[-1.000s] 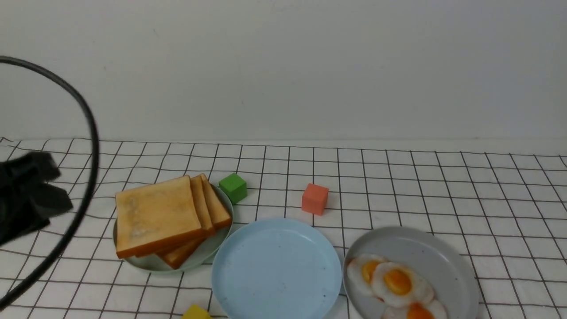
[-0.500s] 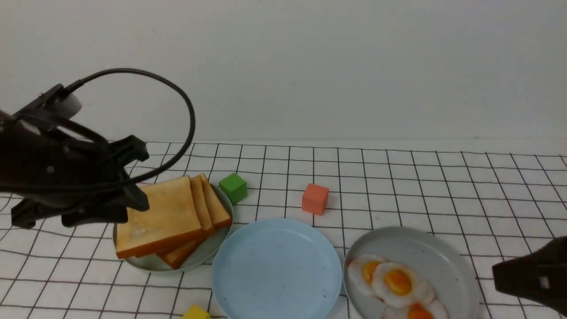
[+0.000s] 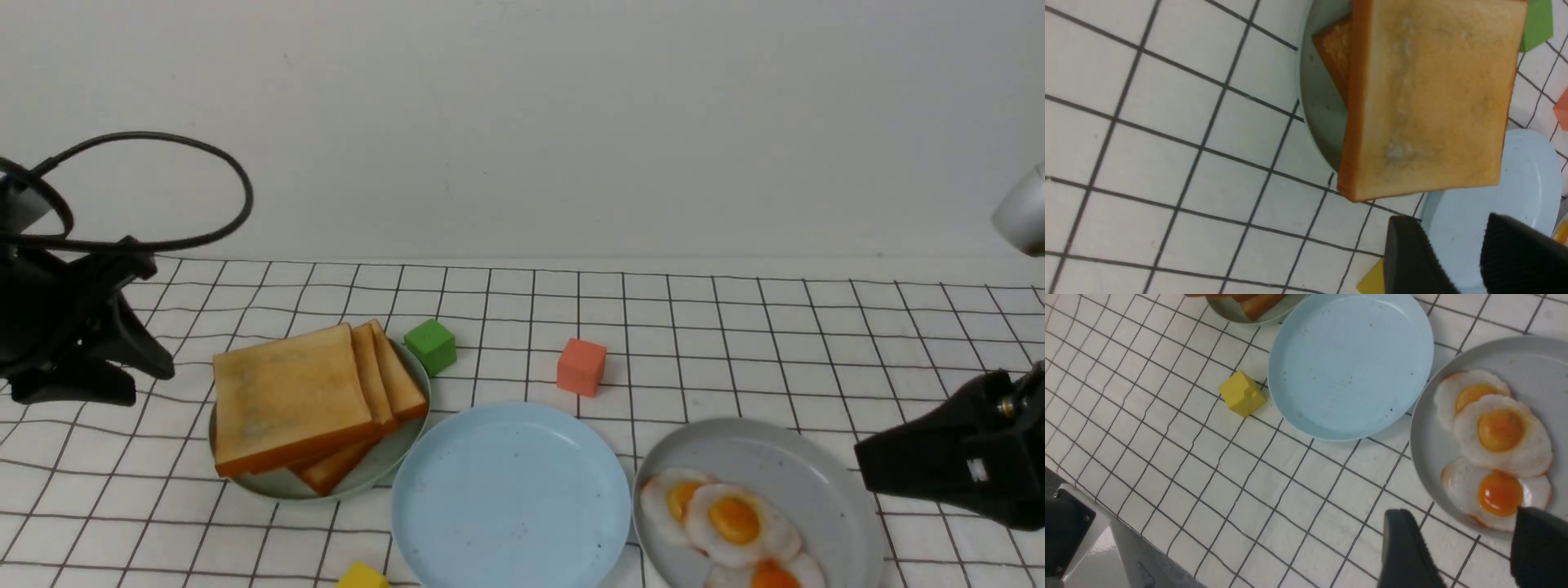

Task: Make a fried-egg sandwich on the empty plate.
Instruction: Use the left arm to grab a slice of bread

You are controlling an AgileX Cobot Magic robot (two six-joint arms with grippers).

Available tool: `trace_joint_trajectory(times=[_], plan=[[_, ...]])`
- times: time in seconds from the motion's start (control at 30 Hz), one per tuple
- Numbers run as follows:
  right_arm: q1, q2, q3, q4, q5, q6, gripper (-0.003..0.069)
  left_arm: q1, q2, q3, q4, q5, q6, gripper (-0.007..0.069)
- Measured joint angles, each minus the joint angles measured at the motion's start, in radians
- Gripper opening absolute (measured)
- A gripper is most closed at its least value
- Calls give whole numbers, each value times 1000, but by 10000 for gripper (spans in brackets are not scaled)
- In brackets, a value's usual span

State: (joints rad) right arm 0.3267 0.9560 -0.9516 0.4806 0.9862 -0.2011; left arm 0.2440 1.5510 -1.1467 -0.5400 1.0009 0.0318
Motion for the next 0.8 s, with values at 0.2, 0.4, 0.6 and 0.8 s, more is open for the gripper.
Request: trace_joint_trajectory(times=[0.2,0.4,0.6,0.8], plan=[[0,0,0,2,-24,-6,374,6,88,0,-93,-49,208,442],[0,0,0,4,-28,-7,374,4,173,-1,-166,-129,359,486],[0,0,0,7,-35,-7,374,4,236,-1,-197,-149,378,484],[0,0,0,11,-50,-7,374,4,304,-2,-292,-157,457,480]])
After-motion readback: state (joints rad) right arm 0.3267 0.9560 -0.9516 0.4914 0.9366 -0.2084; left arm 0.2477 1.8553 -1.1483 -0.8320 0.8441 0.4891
